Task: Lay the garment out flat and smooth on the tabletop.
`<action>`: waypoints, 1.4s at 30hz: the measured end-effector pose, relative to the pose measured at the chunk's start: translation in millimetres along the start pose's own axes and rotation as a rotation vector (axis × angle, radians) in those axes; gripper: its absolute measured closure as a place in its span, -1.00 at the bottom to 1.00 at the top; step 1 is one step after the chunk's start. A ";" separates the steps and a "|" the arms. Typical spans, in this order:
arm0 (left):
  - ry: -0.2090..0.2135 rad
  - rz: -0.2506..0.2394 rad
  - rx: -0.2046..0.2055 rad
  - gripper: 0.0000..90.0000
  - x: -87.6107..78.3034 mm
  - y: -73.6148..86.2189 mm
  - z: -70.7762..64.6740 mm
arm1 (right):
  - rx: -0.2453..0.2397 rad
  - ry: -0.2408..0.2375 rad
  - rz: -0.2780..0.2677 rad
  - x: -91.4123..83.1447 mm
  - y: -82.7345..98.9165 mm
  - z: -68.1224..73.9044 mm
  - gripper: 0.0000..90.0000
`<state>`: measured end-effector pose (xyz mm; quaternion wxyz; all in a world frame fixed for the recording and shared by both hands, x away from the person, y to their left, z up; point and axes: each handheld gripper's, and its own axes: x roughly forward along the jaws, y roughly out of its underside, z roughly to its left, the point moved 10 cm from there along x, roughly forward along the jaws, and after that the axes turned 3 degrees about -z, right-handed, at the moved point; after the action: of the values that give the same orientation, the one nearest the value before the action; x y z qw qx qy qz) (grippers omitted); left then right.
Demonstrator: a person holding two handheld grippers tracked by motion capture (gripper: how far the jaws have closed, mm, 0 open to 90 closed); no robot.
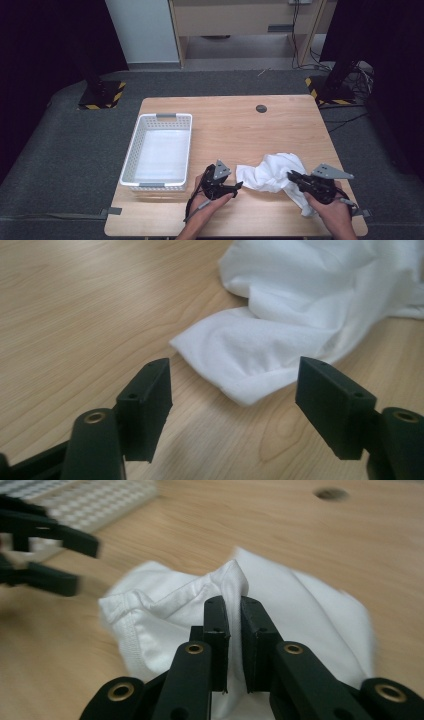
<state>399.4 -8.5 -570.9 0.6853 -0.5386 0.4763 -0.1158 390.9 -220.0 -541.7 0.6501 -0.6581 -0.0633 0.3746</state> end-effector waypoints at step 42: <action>0.093 0.120 0.062 0.84 15.6 14.9 -29.8 | 0.032 -0.003 0.174 29.9 46.8 -8.1 0.80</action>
<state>379.1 -31.8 -590.7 0.6846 -0.4816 0.5351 -0.1142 398.0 -216.4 -597.3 0.6255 -0.6499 -0.0008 0.4317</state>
